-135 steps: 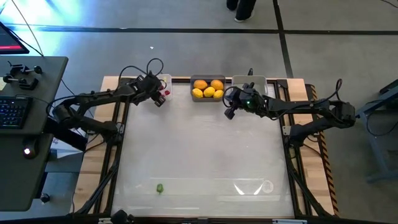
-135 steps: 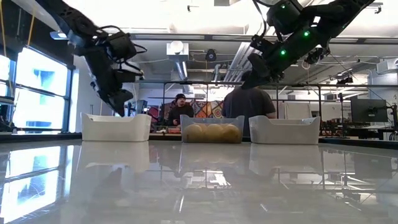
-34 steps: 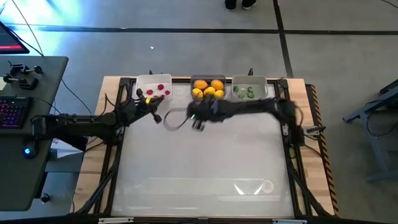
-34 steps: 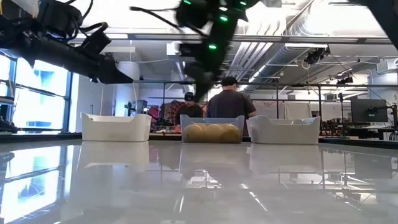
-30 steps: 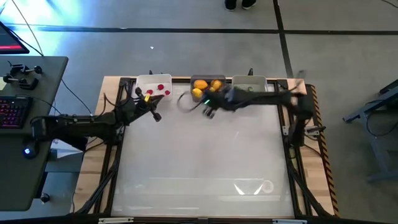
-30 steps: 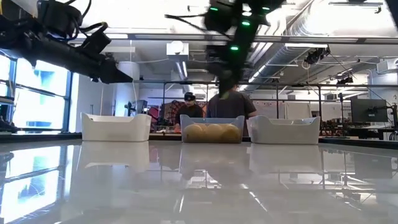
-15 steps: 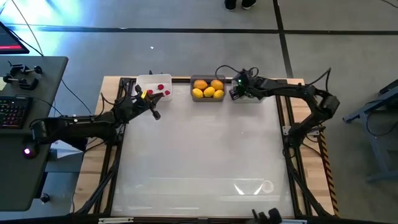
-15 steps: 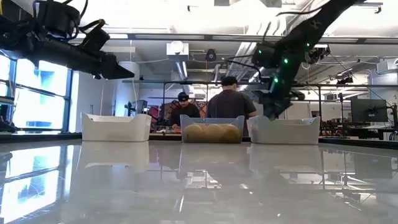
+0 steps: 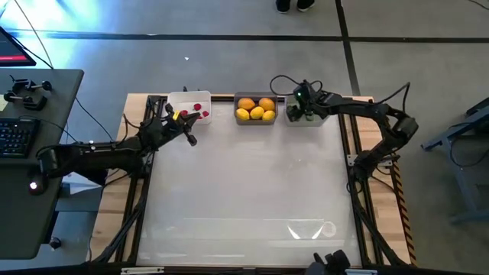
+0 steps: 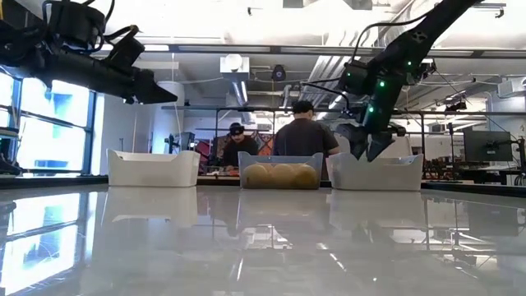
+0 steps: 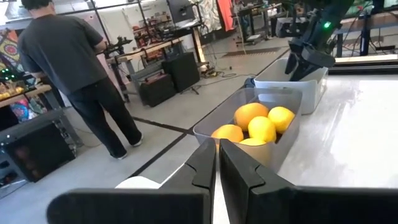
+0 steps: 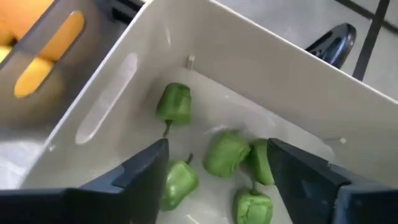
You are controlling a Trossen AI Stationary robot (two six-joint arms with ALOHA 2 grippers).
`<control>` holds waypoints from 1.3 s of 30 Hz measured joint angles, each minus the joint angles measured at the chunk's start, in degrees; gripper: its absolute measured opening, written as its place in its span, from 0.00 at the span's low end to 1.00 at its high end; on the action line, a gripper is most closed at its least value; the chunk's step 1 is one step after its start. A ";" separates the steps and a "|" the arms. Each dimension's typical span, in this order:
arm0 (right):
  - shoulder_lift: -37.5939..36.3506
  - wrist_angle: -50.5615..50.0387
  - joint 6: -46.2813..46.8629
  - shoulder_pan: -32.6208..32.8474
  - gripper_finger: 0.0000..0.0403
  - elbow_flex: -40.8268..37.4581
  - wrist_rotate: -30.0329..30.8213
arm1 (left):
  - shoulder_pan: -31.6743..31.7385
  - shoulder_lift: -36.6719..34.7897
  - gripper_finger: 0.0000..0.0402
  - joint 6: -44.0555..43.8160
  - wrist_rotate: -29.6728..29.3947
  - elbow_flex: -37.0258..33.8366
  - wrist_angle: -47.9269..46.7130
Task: Sort produce into baskets
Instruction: Return to Home Position
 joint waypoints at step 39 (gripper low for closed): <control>-29.05 45.86 -16.77 22.16 0.00 -36.39 -13.19 | -5.45 0.00 0.00 -4.49 15.39 -0.01 0.87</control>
